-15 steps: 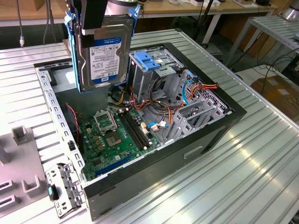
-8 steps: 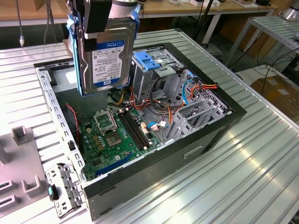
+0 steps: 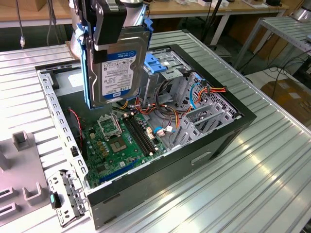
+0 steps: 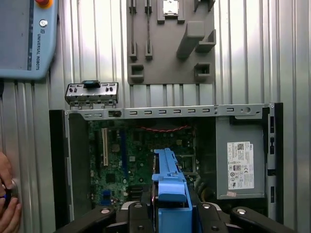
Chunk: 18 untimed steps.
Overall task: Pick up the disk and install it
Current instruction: 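Insert the disk into the insertion slot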
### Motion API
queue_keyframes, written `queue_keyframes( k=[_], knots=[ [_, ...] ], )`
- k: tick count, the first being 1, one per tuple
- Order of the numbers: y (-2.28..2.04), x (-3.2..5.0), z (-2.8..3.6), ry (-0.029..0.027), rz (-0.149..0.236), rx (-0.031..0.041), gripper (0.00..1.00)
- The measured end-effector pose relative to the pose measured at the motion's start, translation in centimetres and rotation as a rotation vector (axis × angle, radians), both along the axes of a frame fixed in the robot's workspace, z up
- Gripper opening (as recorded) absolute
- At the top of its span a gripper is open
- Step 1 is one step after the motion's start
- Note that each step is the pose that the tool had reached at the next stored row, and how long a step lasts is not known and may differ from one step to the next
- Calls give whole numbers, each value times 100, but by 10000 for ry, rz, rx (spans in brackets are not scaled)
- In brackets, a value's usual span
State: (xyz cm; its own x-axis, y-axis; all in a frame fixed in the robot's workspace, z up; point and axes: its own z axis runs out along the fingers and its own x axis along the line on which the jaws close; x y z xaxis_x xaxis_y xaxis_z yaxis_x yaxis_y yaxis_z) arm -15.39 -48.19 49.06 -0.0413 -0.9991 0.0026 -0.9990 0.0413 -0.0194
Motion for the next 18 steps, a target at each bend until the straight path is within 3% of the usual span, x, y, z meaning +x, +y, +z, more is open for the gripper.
queue_keyframes(
  k=[4, 7, 8, 9, 18],
  knots=[
    [-147, 0, 0, 1, -1, -1, 37],
    [-224, 0, 0, 0, 0, 0, 37],
    [-288, 9, 0, 1, 0, -2, 37],
    [-307, 25, 0, 1, 0, -3, 37],
    [-340, 419, -3, 2, -1, -18, 37]
  ],
)
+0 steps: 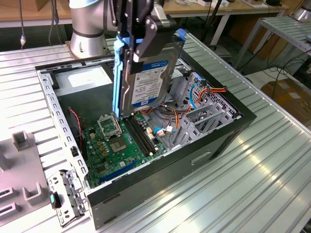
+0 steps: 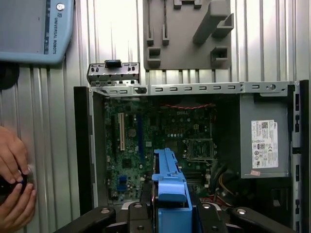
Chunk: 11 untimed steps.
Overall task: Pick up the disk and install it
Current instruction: 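Insert the disk into the insertion slot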
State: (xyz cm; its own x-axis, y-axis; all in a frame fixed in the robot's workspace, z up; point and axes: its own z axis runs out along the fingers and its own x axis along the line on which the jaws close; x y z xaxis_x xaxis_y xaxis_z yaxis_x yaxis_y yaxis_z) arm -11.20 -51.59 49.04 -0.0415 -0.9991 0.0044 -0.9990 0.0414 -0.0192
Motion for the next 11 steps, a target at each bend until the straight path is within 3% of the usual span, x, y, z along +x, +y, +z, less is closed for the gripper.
queue_keyframes(
  k=[4, 11],
  knots=[
    [-6, 223, -1, 0, 1, -7, 37],
    [-11, 488, -4, 0, 1, -14, 37]
  ],
)
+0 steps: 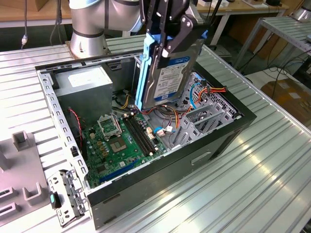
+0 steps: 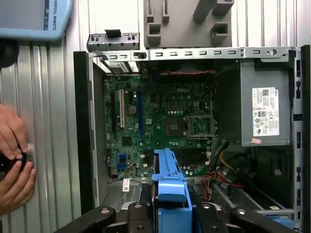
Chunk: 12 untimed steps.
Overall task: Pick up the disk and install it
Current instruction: 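Insert the disk into the insertion slot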
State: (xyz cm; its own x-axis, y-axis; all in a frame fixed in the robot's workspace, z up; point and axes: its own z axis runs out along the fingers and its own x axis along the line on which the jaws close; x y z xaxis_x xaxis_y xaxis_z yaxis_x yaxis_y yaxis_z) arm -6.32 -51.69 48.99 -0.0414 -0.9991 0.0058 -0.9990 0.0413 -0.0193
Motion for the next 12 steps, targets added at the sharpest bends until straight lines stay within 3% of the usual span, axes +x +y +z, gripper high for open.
queue_keyframes(
  k=[6, 8, 12],
  knots=[
    [-14, 213, 0, 0, 0, -4, 37],
    [-56, 236, -2, 1, 0, -5, 37],
    [-179, 271, -9, 3, 0, -5, 37]
  ],
)
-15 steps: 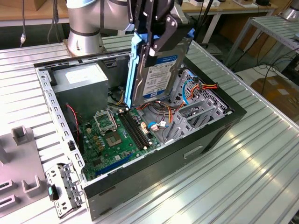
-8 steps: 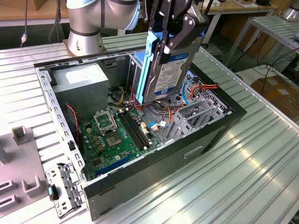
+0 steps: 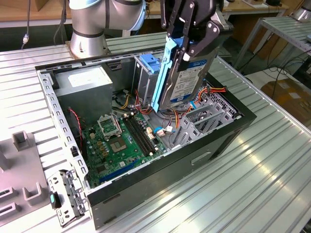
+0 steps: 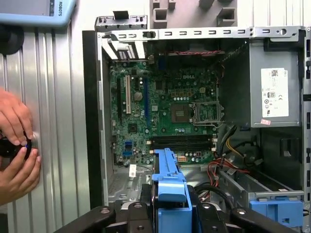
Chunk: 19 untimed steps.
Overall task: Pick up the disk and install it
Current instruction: 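Insert the disk into the insertion slot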
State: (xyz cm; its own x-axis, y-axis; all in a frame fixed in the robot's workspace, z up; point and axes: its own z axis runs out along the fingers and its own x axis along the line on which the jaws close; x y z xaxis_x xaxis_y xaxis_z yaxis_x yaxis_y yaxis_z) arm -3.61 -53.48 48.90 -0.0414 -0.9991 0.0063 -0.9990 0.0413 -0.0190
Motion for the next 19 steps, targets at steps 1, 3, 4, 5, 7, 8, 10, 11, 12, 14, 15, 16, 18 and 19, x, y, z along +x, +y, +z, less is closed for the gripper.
queue_keyframes(
  k=[1, 3, 4, 5, 7, 8, 10, 11, 12, 14, 15, 16, 18, 19],
  knots=[
    [-27, 8, -2, 1, 0, 1, 37],
    [-94, 41, -10, 8, 0, 1, 37],
    [-115, 62, -13, 14, 0, -1, 37],
    [-138, 119, -19, 24, 1, 0, 37],
    [-151, 271, -31, 48, 1, -1, 37],
    [-152, 311, -34, 54, 0, -2, 37],
    [-154, 405, -44, 63, 0, 0, 37],
    [-155, 462, -48, 67, 1, -1, 37],
    [-156, 491, -51, 68, -1, -1, 37],
    [-156, 576, -58, 69, 1, -1, 37],
    [-156, 610, -62, 68, 1, 0, 37],
    [-156, 639, -65, 68, 0, 1, 37],
    [-156, 717, -74, 68, 0, 0, 37],
    [-155, 732, -77, 68, 1, 0, 37]
  ],
)
